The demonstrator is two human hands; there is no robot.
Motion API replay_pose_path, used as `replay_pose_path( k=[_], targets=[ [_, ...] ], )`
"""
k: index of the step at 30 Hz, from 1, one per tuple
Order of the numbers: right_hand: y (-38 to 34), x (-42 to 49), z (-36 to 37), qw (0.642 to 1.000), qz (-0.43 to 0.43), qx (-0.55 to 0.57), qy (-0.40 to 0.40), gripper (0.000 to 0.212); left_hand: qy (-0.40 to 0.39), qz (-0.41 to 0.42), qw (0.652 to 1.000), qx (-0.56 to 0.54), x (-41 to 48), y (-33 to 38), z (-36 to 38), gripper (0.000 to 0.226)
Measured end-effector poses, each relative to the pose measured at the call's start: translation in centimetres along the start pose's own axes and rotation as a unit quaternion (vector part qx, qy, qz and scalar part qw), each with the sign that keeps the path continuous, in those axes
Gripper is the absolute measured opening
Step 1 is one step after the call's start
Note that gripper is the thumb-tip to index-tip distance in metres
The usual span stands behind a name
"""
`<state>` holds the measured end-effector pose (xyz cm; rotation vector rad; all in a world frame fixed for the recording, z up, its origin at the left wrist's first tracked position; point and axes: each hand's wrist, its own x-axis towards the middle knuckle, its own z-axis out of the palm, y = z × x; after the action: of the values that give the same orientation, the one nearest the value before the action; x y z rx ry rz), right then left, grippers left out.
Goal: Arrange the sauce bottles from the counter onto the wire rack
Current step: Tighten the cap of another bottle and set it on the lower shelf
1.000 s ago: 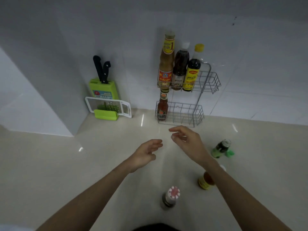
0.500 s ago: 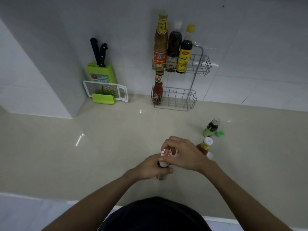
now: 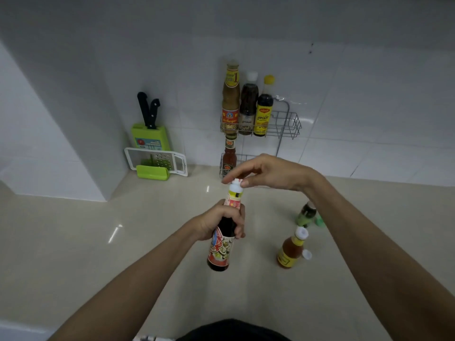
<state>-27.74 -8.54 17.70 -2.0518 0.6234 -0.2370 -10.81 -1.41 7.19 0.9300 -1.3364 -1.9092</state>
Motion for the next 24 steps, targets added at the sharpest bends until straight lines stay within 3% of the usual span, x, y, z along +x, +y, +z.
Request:
replay_pose_path(
  k=[4, 9, 11, 15, 17, 19, 21, 23, 24],
  targets=[
    [-0.6, 1.3, -2.6, 1.0, 0.018, -0.012, -0.007, 0.03, -0.007, 0.011, 1.0, 0.021, 0.8, 1.8, -0.6, 0.01],
    [-0.4, 2.3, -2.5, 0.991, -0.015, -0.106, 0.083, 0.026, 0.162, 0.045, 0.981, 0.094, 2.2, 2.3, -1.2, 0.01],
    [-0.3, 2.0, -2.2, 0.974, -0.033, -0.196, 0.11, 0.025, 0.178, 0.051, 0.977, 0.109, 2.3, 2.7, -1.6, 0.009],
    [-0.3, 1.6, -1.1, 0.916, -0.07, -0.352, 0.179, 0.055, 0.0, 0.042, 0.994, 0.099, 2.0, 5.1, -2.1, 0.01],
    [-0.3, 1.5, -1.2, 0.872, -0.14, -0.419, 0.209, 0.055, -0.102, 0.0, 0.991, 0.086, 1.7, 6.2, -1.9, 0.008],
    [-0.3, 1.4, -1.5, 0.862, -0.163, -0.438, 0.198, 0.054, -0.155, -0.032, 0.984, 0.077, 1.4, 6.6, -1.7, 0.008],
    [-0.2, 1.8, -1.2, 0.876, -0.138, -0.417, 0.199, 0.05, -0.108, -0.03, 0.989, 0.101, 1.2, 6.3, -1.8, 0.01],
    [-0.1, 2.9, -0.1, 0.88, -0.056, -0.408, 0.237, 0.047, 0.057, -0.003, 0.985, 0.164, 1.5, 5.4, -1.5, 0.01],
    [0.1, 3.5, 0.4, 0.877, 0.006, -0.404, 0.259, 0.046, 0.159, 0.014, 0.966, 0.205, 1.8, 4.8, -1.3, 0.011]
  ],
)
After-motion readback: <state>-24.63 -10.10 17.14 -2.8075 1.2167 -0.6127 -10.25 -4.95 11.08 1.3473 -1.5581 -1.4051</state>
